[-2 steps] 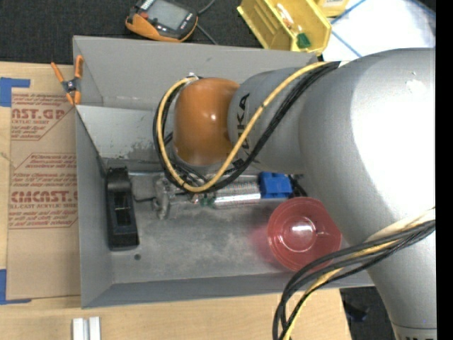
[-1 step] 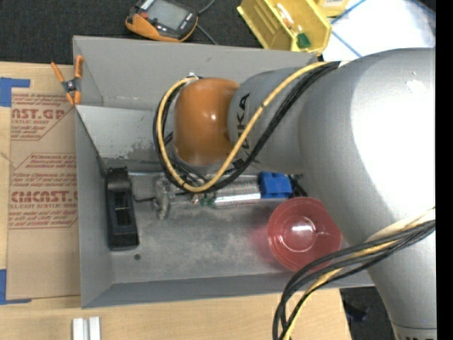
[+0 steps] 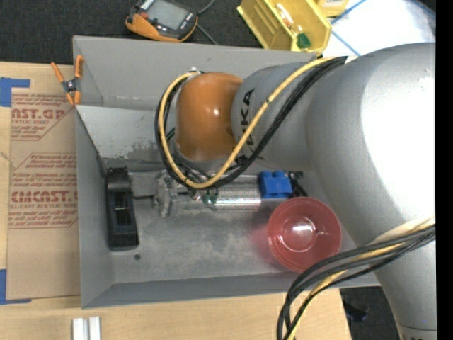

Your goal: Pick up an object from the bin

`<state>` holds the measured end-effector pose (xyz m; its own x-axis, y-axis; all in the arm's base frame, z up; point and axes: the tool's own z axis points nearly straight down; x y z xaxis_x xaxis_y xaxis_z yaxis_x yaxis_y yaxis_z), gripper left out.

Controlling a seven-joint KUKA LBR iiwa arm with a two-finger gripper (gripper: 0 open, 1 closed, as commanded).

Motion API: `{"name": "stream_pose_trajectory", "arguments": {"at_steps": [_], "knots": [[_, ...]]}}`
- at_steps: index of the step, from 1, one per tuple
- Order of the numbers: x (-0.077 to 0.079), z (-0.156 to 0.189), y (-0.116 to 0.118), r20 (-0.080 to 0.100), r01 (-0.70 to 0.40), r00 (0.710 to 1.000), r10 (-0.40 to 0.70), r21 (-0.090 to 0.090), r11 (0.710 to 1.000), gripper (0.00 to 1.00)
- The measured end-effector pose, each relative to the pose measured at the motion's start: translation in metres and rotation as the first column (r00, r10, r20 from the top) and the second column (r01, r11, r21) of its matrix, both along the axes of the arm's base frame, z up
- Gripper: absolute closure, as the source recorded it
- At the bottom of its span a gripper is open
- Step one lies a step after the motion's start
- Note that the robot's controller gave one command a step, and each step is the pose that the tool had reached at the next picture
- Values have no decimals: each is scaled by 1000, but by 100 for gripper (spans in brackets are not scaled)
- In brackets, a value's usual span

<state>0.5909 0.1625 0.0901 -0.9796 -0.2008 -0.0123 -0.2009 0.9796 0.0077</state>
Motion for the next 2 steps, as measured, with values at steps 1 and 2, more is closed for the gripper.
{"name": "stream_pose_trajectory", "arguments": {"at_steps": [1,2], "knots": [[-1,25,0,-2,0,1000,0,-1,1000,100],[0,55,0,2,0,1000,0,-1,1000,100]]}}
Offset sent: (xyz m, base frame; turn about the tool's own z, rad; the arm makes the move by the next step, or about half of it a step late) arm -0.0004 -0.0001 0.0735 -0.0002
